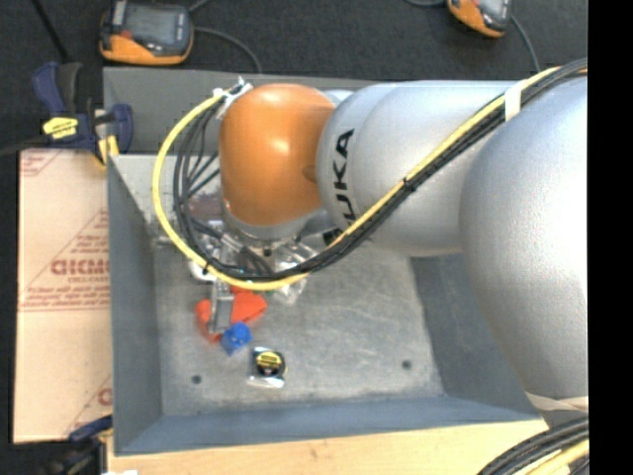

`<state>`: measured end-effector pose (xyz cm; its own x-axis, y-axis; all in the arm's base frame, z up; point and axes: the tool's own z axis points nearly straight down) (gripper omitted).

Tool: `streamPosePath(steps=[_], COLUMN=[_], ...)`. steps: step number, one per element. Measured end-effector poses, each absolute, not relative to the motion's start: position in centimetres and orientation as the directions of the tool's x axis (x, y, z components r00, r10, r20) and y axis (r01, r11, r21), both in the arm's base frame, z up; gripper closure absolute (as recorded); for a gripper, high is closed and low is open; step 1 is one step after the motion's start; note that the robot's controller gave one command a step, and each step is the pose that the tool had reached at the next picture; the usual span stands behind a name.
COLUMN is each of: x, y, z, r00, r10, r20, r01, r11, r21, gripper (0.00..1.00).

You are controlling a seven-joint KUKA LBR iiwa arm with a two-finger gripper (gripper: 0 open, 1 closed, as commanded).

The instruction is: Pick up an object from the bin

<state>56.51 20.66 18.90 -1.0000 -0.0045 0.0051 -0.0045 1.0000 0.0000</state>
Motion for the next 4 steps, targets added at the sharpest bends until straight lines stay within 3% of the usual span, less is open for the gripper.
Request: streamPosePath(steps=[1,2,3,4], x=[48.9,49.7,49.7,50.0], y=[17.5,14.1,14.1,14.1], z=[8.6,12.2,7.0,7.5], r00=[-0.995,-0.972,-0.967,-0.968], r10=[-0.102,-0.235,-0.253,-0.250], r20=[0.006,-0.006,-0.010,-0.019], r01=[-0.102,-0.235,-0.253,-0.250], r11=[0.995,0.972,0.967,0.968], r21=[-0.001,-0.002,0.002,0.002], gripper=[0.00,0.00,0.00,1.00])
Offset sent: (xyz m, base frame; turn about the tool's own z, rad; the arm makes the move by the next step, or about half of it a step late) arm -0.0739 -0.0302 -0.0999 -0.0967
